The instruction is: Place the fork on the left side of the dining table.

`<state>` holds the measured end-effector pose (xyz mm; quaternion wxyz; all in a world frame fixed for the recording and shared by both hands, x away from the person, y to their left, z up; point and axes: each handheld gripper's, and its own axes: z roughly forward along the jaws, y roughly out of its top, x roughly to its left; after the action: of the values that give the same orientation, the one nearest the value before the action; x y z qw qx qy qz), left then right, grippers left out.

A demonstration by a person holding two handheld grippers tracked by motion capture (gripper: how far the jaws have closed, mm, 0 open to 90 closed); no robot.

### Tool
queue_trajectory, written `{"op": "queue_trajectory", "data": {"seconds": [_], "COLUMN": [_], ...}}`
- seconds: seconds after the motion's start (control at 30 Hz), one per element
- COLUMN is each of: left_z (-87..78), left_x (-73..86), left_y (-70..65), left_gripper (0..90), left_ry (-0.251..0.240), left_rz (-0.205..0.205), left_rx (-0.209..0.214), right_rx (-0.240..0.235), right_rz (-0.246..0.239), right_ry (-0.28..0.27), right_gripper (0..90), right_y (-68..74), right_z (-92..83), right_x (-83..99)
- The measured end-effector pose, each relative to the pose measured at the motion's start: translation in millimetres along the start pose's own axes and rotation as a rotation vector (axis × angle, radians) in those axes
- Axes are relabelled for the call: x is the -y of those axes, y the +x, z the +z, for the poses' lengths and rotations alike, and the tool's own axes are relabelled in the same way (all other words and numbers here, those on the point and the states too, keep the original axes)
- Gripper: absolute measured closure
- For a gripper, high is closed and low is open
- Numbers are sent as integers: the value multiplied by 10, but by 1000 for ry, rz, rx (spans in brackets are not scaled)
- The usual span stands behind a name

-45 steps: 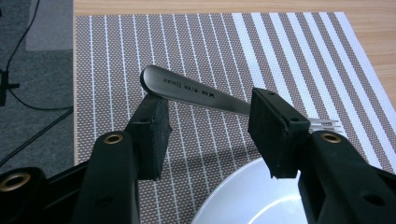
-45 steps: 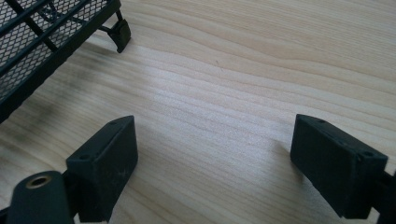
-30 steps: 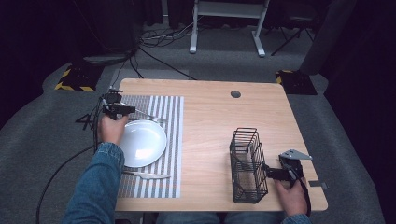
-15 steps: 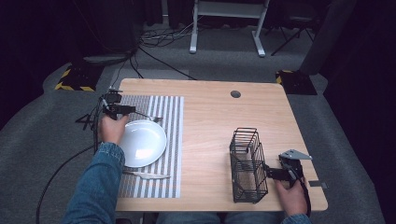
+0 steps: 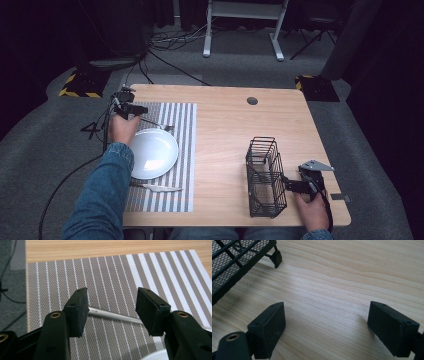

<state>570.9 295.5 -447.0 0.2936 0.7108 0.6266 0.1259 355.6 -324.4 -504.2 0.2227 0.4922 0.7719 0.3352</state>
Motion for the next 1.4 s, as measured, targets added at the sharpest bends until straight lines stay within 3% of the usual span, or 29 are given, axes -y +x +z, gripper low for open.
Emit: {"op": "queue_trajectory", "data": {"seconds": [0.1, 0.23, 0.4, 0.53, 0.7, 0.87, 1.23, 1.4], "left_z": [127, 257, 374, 383, 350, 283, 153, 100], "left_x": [-24, -29, -5, 2, 20, 67, 244, 291], "left_y": [36, 79, 132, 126, 106, 134, 175, 207], "left_gripper": [434, 422, 411, 401, 396, 409, 421, 431], "left_ry": [14, 7, 35, 34, 70, 98, 85, 55], "left_rz": [-22, -23, -37, -35, -19, -33, -46, -53], "left_rx": [12, 16, 20, 32, 34, 45, 53, 63], "right_rx": [0, -1, -1, 0, 0, 0, -1, 0], "right_rz": [-1, 2, 2, 0, -1, -1, 1, 0], "right_ry": [1, 1, 1, 0, 1, 1, 1, 0], "right_gripper": [150, 150, 150, 150, 150, 150, 150, 150], "right_y": [0, 1, 1, 0, -1, -1, 0, -1], "right_z": [-1, 0, 0, 0, 0, 0, 0, 1], "right_x": [0, -1, -1, 0, 0, 0, 0, -1]}}
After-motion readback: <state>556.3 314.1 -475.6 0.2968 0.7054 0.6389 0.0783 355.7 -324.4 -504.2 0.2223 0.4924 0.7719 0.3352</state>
